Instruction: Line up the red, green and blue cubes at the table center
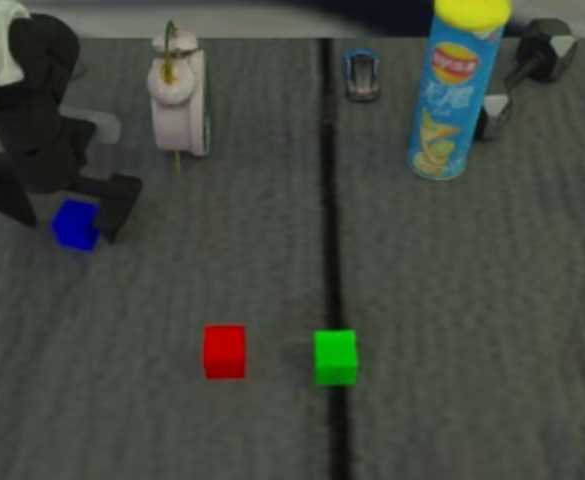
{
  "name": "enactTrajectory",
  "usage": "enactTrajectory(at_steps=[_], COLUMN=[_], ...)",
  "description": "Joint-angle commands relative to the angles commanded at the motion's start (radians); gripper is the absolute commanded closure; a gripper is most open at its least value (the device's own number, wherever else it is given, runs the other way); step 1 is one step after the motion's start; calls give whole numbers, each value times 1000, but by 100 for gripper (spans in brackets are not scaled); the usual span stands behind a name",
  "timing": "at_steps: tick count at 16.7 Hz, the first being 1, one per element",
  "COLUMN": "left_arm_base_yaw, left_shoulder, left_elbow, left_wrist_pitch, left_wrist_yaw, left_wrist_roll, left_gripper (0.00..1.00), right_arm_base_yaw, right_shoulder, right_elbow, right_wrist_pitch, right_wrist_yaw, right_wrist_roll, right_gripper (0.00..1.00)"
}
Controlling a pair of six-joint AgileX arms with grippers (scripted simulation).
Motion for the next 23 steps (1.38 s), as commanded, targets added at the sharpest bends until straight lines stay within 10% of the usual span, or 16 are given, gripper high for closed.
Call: enactTrajectory(at_steps=[4, 17, 23], left_arm_base_yaw=[0, 0, 0], left_shoulder=[1, 1, 1], left_elbow=[-2, -2, -2], left_wrist_pitch=[2, 2, 2], left_wrist_yaw=[0, 0, 0], left_wrist_roll=[0, 0, 0], left_gripper=[0, 98, 100], right_arm_base_yaw=[0, 0, 0], right_shoulder=[0, 0, 0], right_elbow=[0, 0, 0], right_wrist_pitch=[0, 0, 0], right_wrist_yaw=[0, 0, 0], right_wrist_roll=[0, 0, 0], right_gripper=[0, 0, 0])
